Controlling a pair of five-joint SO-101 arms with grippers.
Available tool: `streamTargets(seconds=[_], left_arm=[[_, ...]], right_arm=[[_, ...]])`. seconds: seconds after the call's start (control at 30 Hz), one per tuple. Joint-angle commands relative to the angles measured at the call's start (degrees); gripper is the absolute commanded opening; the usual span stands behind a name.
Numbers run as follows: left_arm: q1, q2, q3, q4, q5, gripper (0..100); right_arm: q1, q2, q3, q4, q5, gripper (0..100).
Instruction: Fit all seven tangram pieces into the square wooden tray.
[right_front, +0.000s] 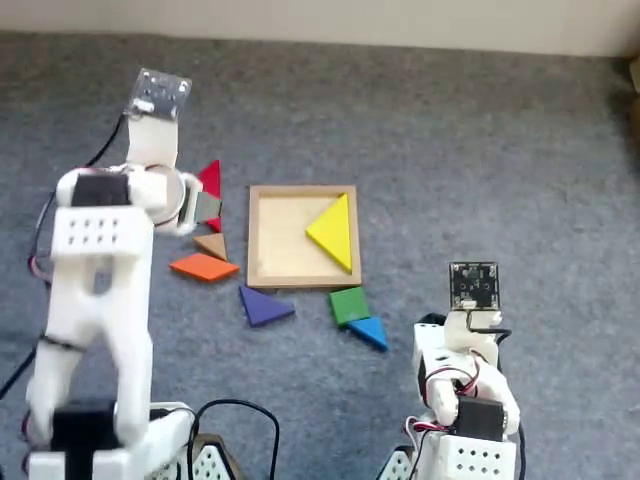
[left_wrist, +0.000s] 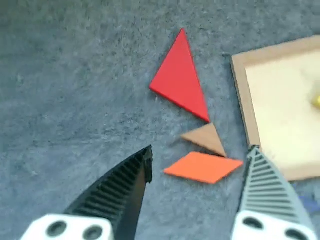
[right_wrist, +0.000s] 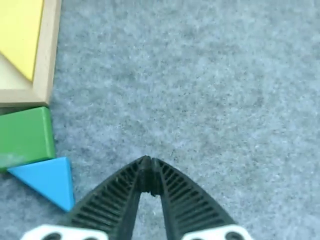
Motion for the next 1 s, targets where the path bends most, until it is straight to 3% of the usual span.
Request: streamTargets(seconds=[0.0, 0.43, 0.97], left_arm=[[-1.27, 10.33, -6.90, -4.57, 6.33, 29], [-1.27, 35.91, -24.75, -4.66, 7.74, 31], [-3.12, 58.68, -53.05, 8.53, 7.74, 33]], right_arm=[[0.48, -0.84, 5.76, 0.48, 0.62, 1.2], [0.57, -0.84, 5.76, 0.48, 0.62, 1.2], [0.57, -0.84, 5.76, 0.57, 0.62, 1.2]])
